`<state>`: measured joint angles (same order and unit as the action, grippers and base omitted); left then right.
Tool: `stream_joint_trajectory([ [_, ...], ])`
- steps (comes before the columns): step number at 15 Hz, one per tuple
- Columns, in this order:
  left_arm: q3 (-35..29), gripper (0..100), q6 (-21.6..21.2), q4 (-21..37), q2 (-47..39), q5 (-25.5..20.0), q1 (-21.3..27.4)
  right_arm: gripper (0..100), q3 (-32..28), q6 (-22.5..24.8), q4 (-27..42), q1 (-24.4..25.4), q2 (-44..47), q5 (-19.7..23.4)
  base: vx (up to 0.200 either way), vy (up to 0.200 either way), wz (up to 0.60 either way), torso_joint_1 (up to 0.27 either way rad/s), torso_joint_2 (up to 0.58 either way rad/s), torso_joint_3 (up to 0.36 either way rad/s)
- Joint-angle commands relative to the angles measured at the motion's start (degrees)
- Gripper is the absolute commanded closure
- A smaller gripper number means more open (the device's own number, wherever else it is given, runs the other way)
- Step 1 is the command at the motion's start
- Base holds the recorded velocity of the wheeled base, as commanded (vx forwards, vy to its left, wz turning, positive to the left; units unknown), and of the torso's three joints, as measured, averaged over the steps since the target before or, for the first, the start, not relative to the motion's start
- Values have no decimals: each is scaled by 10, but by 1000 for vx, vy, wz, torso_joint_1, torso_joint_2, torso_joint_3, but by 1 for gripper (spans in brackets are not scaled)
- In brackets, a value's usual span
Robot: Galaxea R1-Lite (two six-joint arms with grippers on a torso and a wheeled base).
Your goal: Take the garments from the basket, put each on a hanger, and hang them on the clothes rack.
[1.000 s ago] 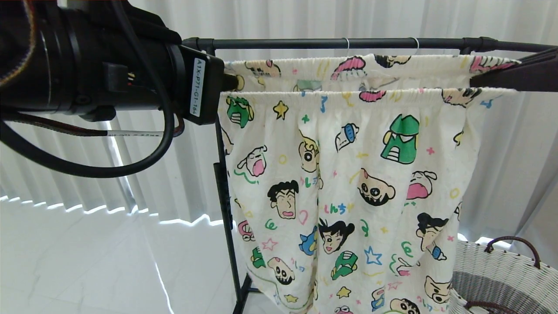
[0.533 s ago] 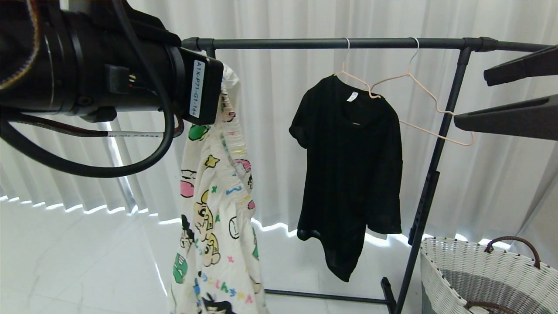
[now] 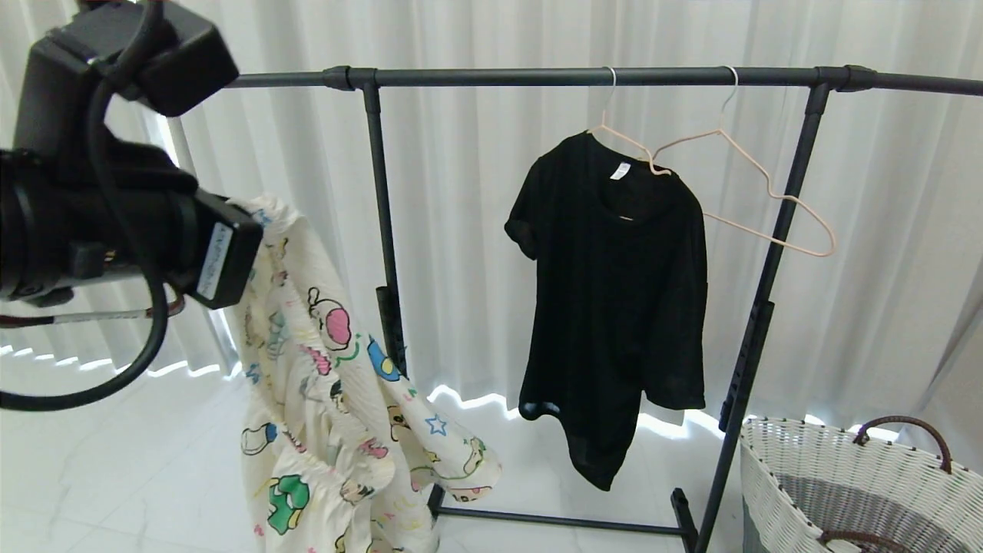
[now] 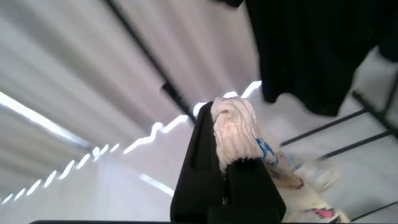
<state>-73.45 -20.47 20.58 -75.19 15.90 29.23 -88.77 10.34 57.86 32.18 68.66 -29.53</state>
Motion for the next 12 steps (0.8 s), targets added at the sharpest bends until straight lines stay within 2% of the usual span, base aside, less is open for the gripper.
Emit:
stream_joint_trajectory([
  [1, 65, 100, -4, 0, 67, -3, -51, 0, 79, 1, -52, -41, -52, -5, 0, 0, 0, 0, 0, 0],
  [4, 103, 100, -4, 0, 95, -3, -71, 0, 174, 28, -127, -42, -101, -36, 0, 0, 0, 0, 0, 0],
  [6, 118, 100, -4, 0, 104, -1, -82, 0, 212, 44, -149, -47, -123, -42, 0, 0, 0, 0, 0, 0],
  [10, 149, 100, 0, -5, 123, -2, -82, 0, 215, 42, -170, -86, -123, -36, 0, 0, 0, 0, 0, 0],
  [12, 174, 100, 0, -37, 123, -2, -82, 0, 213, 40, -171, -91, -125, -23, 0, 0, 0, 33, -106, -72],
])
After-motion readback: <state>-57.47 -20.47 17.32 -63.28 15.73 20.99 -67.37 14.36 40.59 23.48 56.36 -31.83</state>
